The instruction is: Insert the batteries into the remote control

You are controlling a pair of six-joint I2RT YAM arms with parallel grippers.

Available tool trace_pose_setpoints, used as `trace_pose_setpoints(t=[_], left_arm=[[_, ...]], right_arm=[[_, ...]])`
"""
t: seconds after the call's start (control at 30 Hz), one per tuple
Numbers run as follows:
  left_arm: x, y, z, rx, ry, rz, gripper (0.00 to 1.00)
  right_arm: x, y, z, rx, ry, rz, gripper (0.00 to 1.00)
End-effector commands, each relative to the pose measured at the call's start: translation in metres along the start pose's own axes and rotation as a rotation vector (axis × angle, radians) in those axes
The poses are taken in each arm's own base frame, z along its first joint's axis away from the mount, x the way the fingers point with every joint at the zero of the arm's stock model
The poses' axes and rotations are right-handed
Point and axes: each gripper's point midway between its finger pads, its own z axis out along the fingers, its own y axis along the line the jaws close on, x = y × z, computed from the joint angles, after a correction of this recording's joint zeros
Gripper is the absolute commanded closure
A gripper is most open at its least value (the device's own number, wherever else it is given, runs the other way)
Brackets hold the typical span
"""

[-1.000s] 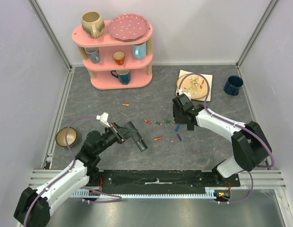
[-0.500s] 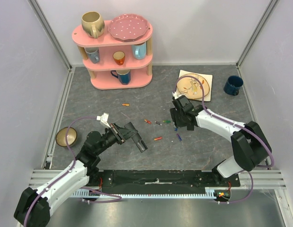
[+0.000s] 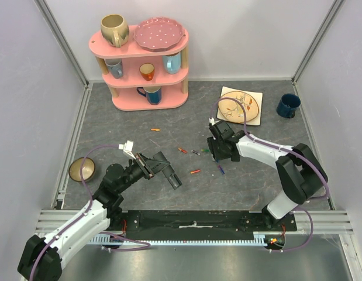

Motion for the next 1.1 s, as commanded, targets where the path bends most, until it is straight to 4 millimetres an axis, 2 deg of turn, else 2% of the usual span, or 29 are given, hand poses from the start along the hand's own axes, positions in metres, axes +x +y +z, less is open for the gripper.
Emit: trace_pose_setpoints(t=[0.0,0.3,0.43,0.87,1.0,1.07], left_arm=[[0.000,-0.003,-0.001,0.019,0.000,0.014,0.98],[0.000,-0.003,-0.002,0.021,-0.001,0.010,0.98],[0.000,-0.004,-0.002,0.024,-0.001,0.009,0.98],[0.003,-0.002,-0.002,0.022,0.009,0.011,0.98],[0.003,-0.002,-0.003,0.023,0.010,0.011,0.98],[0.003,-0.002,-0.003,0.023,0.010,0.011,0.98]], right_arm=[[-0.006,0.009,0.009,-0.022,-0.009,0.074,0.46],[0.000,0.006,0.021,0.029,0.015,0.159,0.59],[0.008,0.004,0.026,0.032,0.036,0.183,0.61],[0.033,0.011,0.035,-0.037,0.062,0.299,0.82],[0.032,0.010,0.033,-0.046,0.042,0.356,0.91],[0.030,0.012,0.027,-0.071,0.022,0.440,1.00]])
